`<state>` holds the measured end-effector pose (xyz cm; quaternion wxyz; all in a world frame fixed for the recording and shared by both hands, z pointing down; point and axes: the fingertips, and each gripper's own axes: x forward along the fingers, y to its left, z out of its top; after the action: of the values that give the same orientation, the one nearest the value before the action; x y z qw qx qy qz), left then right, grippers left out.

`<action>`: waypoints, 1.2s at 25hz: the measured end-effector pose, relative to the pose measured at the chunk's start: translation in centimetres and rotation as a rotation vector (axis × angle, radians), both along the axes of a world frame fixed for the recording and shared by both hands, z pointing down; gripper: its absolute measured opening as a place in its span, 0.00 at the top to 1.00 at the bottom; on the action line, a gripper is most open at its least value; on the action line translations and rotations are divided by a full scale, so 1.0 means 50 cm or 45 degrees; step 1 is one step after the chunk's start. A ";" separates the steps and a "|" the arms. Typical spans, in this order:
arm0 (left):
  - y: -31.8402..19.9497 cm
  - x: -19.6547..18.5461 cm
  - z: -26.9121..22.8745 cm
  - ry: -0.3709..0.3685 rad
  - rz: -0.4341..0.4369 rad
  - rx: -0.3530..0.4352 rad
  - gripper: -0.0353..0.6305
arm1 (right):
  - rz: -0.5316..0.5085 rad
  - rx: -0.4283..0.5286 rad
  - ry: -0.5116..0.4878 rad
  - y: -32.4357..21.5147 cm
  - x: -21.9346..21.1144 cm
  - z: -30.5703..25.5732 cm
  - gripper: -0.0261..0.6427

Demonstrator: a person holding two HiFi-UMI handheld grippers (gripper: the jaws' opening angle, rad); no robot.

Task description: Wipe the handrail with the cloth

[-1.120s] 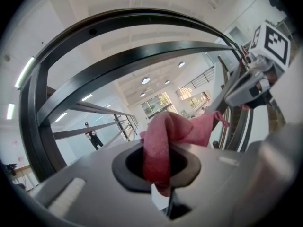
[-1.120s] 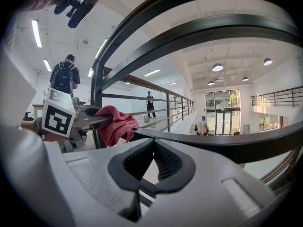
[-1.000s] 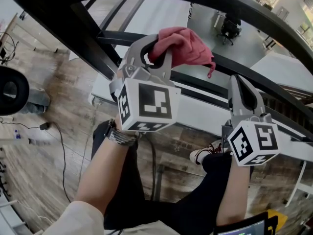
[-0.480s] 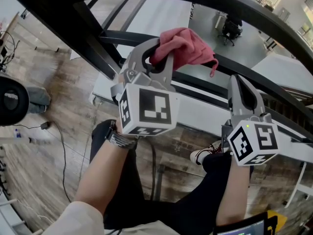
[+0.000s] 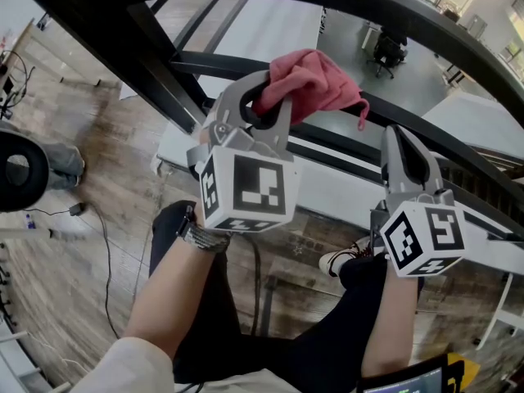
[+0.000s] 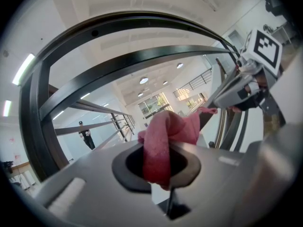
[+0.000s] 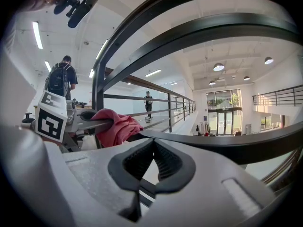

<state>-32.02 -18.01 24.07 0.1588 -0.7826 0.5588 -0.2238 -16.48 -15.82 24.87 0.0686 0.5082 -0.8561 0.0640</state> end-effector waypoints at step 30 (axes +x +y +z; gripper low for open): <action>0.019 0.008 0.016 0.314 0.084 -0.157 0.90 | -0.005 0.001 -0.003 -0.002 -0.003 0.000 0.96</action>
<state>-31.63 -17.05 24.86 0.0476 -0.8305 0.5331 -0.1544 -16.66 -15.92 24.88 0.0674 0.5065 -0.8572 0.0642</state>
